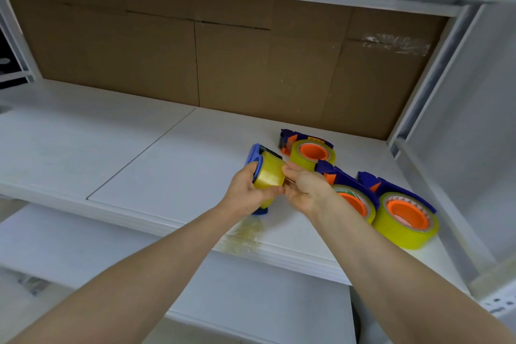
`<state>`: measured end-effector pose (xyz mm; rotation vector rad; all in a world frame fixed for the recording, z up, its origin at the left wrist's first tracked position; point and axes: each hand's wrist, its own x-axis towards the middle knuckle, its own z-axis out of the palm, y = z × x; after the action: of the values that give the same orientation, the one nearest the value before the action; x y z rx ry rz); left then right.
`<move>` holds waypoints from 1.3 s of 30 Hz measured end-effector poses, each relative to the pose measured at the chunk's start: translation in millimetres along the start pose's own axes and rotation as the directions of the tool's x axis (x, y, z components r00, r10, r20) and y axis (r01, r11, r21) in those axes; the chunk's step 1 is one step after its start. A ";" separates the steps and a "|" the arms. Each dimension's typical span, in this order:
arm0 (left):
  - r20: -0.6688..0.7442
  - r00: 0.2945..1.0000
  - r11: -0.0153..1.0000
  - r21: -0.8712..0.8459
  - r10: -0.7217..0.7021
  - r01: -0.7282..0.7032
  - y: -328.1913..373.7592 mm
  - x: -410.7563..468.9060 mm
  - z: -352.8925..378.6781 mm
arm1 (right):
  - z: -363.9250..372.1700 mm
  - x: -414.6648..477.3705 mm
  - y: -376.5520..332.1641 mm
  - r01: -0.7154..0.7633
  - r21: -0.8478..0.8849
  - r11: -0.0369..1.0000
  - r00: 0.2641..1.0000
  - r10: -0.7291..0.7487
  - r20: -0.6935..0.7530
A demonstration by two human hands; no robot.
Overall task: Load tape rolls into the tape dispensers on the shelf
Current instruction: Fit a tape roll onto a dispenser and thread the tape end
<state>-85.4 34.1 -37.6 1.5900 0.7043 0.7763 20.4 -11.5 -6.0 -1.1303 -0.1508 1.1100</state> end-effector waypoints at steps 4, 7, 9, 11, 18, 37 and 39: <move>0.005 1.000 0.999 -0.049 -0.022 0.022 -1.2 -1.5 -3.3 | -8.1 3.8 -8.4 0.268 -0.614 0.742 0.952 -0.301 0.052; -0.007 0.999 0.994 -0.095 -0.051 0.050 -3.1 0.5 -7.9 | -8.8 3.9 -20.7 0.514 -0.772 0.373 0.830 -0.444 0.338; 0.002 0.998 0.993 -0.101 -0.062 0.062 -3.3 2.4 -10.6 | -5.7 6.5 -25.5 0.579 -0.789 0.204 0.778 -0.427 0.460; 0.018 0.998 0.993 -0.100 -0.067 0.068 -3.3 4.2 -12.3 | -1.7 9.0 -28.7 0.600 -0.799 0.035 0.737 -0.411 0.536; 0.026 0.997 0.991 -0.106 -0.079 0.081 -5.4 6.7 -14.1 | 9.7 5.2 -34.7 0.515 -0.661 -0.545 0.643 -0.264 0.719; 0.160 0.978 0.986 -0.079 -0.130 0.144 0.8 3.3 -26.2 | 12.9 0.3 -23.8 0.509 -0.861 0.008 0.834 -0.252 0.491; 0.167 0.977 0.986 -0.076 -0.131 0.145 -1.0 2.3 -25.9 | 15.6 -0.3 -32.3 0.489 -0.872 -0.014 0.850 -0.219 0.480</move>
<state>-104.8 51.3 -35.6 1.4886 0.6467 0.5619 31.2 -1.4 26.6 -2.0224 -1.5598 0.4704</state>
